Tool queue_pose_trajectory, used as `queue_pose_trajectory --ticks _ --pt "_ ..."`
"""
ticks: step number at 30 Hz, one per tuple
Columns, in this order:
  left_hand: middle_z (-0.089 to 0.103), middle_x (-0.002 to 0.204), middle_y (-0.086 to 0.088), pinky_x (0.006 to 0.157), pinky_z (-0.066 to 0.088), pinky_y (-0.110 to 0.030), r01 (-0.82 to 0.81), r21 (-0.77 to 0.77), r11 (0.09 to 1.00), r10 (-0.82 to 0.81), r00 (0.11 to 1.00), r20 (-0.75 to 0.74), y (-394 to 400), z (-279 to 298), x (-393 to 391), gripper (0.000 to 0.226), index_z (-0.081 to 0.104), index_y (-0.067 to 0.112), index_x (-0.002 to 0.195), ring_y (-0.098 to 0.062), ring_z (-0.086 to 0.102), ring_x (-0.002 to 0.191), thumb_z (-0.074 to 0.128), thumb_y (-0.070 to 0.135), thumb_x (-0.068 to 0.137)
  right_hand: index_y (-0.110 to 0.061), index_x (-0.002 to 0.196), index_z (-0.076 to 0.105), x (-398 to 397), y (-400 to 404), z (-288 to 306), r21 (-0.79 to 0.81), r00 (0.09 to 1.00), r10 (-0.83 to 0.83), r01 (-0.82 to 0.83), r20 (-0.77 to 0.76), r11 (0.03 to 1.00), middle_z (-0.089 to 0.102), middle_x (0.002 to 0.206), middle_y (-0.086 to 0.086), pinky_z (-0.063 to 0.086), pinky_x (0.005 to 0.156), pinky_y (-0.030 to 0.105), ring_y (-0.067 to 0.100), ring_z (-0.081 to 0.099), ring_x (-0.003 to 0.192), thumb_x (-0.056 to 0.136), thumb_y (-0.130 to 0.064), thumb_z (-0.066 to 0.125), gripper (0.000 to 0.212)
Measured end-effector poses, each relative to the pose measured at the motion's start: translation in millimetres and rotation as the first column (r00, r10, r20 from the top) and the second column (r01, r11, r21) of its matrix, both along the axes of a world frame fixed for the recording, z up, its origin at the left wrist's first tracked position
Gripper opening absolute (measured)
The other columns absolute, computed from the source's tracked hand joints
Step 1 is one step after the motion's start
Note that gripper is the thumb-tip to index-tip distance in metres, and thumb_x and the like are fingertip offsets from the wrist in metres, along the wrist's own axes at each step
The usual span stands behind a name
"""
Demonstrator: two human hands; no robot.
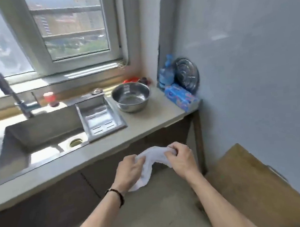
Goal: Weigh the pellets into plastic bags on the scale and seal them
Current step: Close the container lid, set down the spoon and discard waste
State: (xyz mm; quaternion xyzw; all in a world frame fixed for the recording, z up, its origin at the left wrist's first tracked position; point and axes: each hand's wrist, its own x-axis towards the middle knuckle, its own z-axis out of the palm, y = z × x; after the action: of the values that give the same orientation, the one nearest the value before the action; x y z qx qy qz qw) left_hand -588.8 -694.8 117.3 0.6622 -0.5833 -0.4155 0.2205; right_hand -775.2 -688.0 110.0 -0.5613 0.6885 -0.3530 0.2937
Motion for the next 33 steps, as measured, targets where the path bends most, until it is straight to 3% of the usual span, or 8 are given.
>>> queue_pose_trajectory --ticks 7,12,16,20,24,27,29,33 --pt "0.072 0.077 -0.001 0.077 0.058 -0.039 0.440 0.177 0.880 -0.445 0.895 -0.012 -8 -59 -184 0.042 0.067 0.019 0.082 -0.019 0.070 0.075 0.041 0.052 0.081 -0.021 0.073 0.058 -155 91 -57 0.146 0.864 -0.502 0.492 0.041 0.858 0.056 0.068 -0.012 0.038 0.052 0.010 0.004 0.050 0.062 0.088 -0.019 0.060 0.014" --pt "0.072 0.078 -0.003 0.074 0.059 -0.041 0.658 0.260 0.707 -0.678 0.735 -0.016 43 -121 -317 0.037 0.066 0.019 0.087 -0.022 0.071 0.068 0.044 0.048 0.087 -0.025 0.063 0.041 -243 183 -121 0.246 0.662 -0.749 0.723 0.024 0.646 0.038 0.059 -0.009 0.030 0.050 0.020 0.007 0.035 0.057 0.088 -0.018 0.058 0.032" --pt "0.073 0.074 -0.003 0.072 0.059 -0.041 0.732 0.338 0.592 -0.770 0.638 -0.033 99 -202 -408 0.043 0.065 0.012 0.089 -0.022 0.071 0.064 0.044 0.050 0.085 -0.016 0.063 0.042 -306 251 -203 0.327 0.492 -0.870 0.826 -0.025 0.458 0.038 0.059 -0.004 0.030 0.050 0.022 0.013 0.035 0.058 0.087 -0.017 0.056 0.028" --pt "0.072 0.086 -0.008 0.072 0.058 -0.038 0.754 0.411 0.512 -0.808 0.586 -0.069 149 -303 -473 0.031 0.062 0.016 0.084 -0.026 0.072 0.072 0.045 0.039 0.095 -0.019 0.073 0.055 -350 302 -302 0.371 0.380 -0.923 0.867 -0.061 0.332 0.053 0.071 -0.003 0.037 0.054 0.028 0.015 0.047 0.066 0.088 -0.020 0.055 0.014" --pt "0.069 0.094 -0.010 0.073 0.060 -0.036 0.703 0.515 0.491 -0.728 0.655 -0.200 183 -395 -514 0.020 0.058 0.018 0.097 -0.026 0.070 0.084 0.046 0.034 0.098 -0.015 0.093 0.062 -376 328 -387 0.391 0.342 -0.935 0.876 -0.094 0.282 0.061 0.085 0.002 0.041 0.054 0.022 0.012 0.053 0.071 0.093 -0.019 0.055 0.008" --pt "0.067 0.102 -0.008 0.085 0.057 -0.041 0.649 0.593 0.476 -0.659 0.710 -0.248 193 -449 -535 0.026 0.057 0.014 0.111 -0.025 0.067 0.093 0.051 0.034 0.096 -0.015 0.123 0.060 -392 338 -435 0.456 0.339 -0.936 0.851 -0.099 0.260 0.063 0.116 0.005 0.048 0.074 0.024 0.021 0.060 0.101 0.095 -0.021 0.056 0.029" --pt "0.059 0.114 -0.002 0.092 0.051 -0.040 0.612 0.631 0.477 -0.627 0.740 -0.243 199 -476 -544 0.039 0.052 0.016 0.126 -0.024 0.060 0.103 0.053 0.040 0.095 -0.017 0.139 0.050 -403 343 -459 0.505 0.373 -0.922 0.818 -0.102 0.275 0.057 0.132 0.004 0.047 0.091 0.028 0.023 0.054 0.120 0.096 -0.024 0.057 0.044" --pt "0.045 0.134 -0.002 0.091 0.035 -0.031 0.644 0.600 0.474 -0.686 0.698 -0.207 207 -504 -549 0.049 0.039 0.019 0.142 -0.024 0.044 0.120 0.048 0.040 0.099 -0.019 0.149 0.035 -412 346 -494 0.599 0.505 -0.845 0.737 -0.178 0.314 0.048 0.144 0.002 0.045 0.101 0.035 0.026 0.047 0.129 0.096 -0.031 0.057 0.059"
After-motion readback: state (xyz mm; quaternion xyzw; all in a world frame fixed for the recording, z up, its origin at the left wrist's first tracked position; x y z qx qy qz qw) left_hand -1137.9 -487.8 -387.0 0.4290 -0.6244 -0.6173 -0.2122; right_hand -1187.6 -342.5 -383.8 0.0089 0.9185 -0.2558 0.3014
